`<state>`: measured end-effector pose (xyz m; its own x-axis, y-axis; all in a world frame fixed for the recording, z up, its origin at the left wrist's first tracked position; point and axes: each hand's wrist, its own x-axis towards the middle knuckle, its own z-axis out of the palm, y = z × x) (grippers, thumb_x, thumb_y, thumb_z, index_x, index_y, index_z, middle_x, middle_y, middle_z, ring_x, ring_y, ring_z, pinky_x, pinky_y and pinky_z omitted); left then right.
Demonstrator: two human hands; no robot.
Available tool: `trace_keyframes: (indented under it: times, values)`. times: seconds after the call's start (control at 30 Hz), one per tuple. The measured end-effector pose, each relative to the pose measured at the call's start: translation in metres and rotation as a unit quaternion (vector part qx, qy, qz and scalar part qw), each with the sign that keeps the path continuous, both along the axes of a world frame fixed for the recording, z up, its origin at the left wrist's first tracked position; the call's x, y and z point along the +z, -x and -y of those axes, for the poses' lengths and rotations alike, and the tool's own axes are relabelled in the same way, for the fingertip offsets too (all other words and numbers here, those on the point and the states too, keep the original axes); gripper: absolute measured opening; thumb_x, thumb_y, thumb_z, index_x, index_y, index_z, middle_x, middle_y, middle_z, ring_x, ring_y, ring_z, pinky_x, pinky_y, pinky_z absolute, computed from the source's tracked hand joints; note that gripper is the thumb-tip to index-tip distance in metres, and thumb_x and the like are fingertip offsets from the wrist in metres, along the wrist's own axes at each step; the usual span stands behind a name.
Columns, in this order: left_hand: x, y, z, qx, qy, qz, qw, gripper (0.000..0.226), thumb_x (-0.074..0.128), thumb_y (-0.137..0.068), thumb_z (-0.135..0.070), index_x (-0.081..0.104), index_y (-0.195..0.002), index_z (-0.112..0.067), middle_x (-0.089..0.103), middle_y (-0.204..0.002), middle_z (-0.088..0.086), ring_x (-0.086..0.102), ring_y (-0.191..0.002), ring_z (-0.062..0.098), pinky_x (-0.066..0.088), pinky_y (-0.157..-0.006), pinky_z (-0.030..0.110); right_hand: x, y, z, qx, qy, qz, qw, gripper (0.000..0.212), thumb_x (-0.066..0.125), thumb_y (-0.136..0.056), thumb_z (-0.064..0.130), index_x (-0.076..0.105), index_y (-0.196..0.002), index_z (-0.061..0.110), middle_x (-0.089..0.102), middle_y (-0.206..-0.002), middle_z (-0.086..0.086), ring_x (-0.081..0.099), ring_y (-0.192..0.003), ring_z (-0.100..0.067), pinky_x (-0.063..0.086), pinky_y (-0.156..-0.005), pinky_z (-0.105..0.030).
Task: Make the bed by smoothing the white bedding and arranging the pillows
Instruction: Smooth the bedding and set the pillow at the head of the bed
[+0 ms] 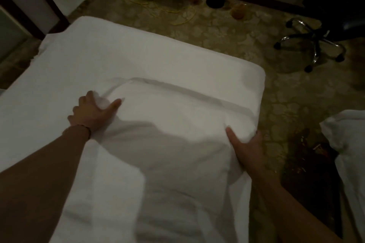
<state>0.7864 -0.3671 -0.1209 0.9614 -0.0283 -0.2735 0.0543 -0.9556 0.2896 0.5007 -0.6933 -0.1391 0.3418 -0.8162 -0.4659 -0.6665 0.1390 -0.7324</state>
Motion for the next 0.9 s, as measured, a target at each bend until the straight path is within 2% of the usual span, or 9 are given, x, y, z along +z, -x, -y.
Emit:
trace_keyframes:
  times: [0.1,0.23,0.3,0.4,0.47,0.6,0.73,0.8,0.9]
  values:
    - [0.010,0.017,-0.015,0.024,0.019,-0.040,0.999,0.127,0.040,-0.052,-0.104,0.027,-0.147,-0.021,0.039,-0.145,0.017,0.042,-0.131,0.042,0.035,-0.107,0.060,0.011,0.011,-0.011,-0.016,-0.018,-0.003,1.000,0.126,0.079,-0.058,0.075,0.020,-0.154,0.018,0.035,-0.155,-0.008,0.039,-0.139,-0.031,0.033,-0.115,-0.043]
    - [0.009,0.033,-0.028,0.042,0.032,-0.071,0.996,0.141,0.043,-0.042,-0.107,0.025,-0.149,-0.017,0.040,-0.147,0.018,0.042,-0.134,0.041,0.035,-0.110,0.058,0.008,0.024,-0.023,-0.065,-0.094,-0.015,0.993,0.151,0.075,-0.033,0.090,0.023,-0.153,0.016,0.039,-0.153,-0.003,0.041,-0.138,-0.029,0.038,-0.112,-0.047]
    - [0.004,0.037,-0.028,0.049,0.041,-0.062,0.996,0.138,0.043,-0.044,-0.106,0.027,-0.147,-0.015,0.042,-0.145,0.020,0.043,-0.132,0.042,0.036,-0.109,0.059,0.011,0.024,-0.031,-0.085,-0.114,0.003,0.990,0.150,0.075,-0.039,0.089,0.020,-0.155,0.013,0.038,-0.154,-0.004,0.041,-0.139,-0.029,0.037,-0.113,-0.045]
    - [0.003,0.040,-0.027,0.051,0.032,-0.039,0.997,0.129,0.047,-0.054,-0.101,0.031,-0.143,-0.010,0.046,-0.143,0.021,0.046,-0.130,0.042,0.038,-0.108,0.056,0.010,0.017,-0.034,-0.081,-0.126,0.003,0.989,0.136,0.067,-0.061,0.085,0.008,-0.158,0.010,0.024,-0.161,-0.008,0.031,-0.144,-0.031,0.029,-0.115,-0.040]
    - [0.005,0.043,-0.021,0.057,0.035,-0.023,0.997,0.118,0.052,-0.062,-0.094,0.038,-0.140,-0.006,0.050,-0.141,0.020,0.049,-0.128,0.040,0.042,-0.104,0.051,0.014,0.015,-0.038,-0.096,-0.116,0.007,0.989,0.128,0.065,-0.066,0.083,0.015,-0.157,0.008,0.029,-0.159,-0.009,0.035,-0.142,-0.030,0.031,-0.112,-0.037]
    - [0.019,0.039,-0.019,0.043,-0.001,0.013,0.999,0.102,0.049,-0.066,-0.093,0.062,-0.117,-0.006,0.063,-0.124,0.021,0.058,-0.115,0.041,0.049,-0.093,0.047,0.020,0.014,-0.041,-0.091,-0.056,-0.009,0.994,0.112,0.065,-0.058,0.088,0.056,-0.133,0.006,0.062,-0.128,-0.006,0.062,-0.111,-0.026,0.052,-0.095,-0.035]
    - [0.020,0.031,-0.038,0.005,-0.016,0.051,0.999,0.089,0.047,-0.062,-0.097,0.059,-0.085,-0.012,0.068,-0.104,0.022,0.063,-0.101,0.042,0.051,-0.081,0.043,0.019,0.024,-0.041,-0.053,-0.023,-0.032,0.998,0.127,0.062,-0.045,0.096,0.046,-0.141,0.015,0.055,-0.136,-0.006,0.056,-0.117,-0.032,0.052,-0.095,-0.052]
    - [0.013,0.036,-0.044,0.006,-0.027,0.041,0.999,0.090,0.046,-0.061,-0.098,0.058,-0.084,-0.012,0.068,-0.101,0.022,0.063,-0.098,0.042,0.051,-0.078,0.043,0.014,0.030,-0.052,-0.049,-0.012,-0.056,0.997,0.125,0.065,-0.050,0.092,0.042,-0.143,0.012,0.052,-0.138,-0.009,0.054,-0.118,-0.033,0.050,-0.095,-0.055]
    - [0.001,0.035,-0.046,0.014,-0.018,0.020,1.000,0.100,0.043,-0.057,-0.101,0.059,-0.096,-0.010,0.067,-0.104,0.019,0.063,-0.098,0.040,0.051,-0.080,0.043,0.011,0.029,-0.056,-0.039,-0.014,-0.073,0.997,0.130,0.062,-0.048,0.095,0.040,-0.143,0.008,0.051,-0.140,-0.012,0.054,-0.120,-0.035,0.048,-0.098,-0.054]
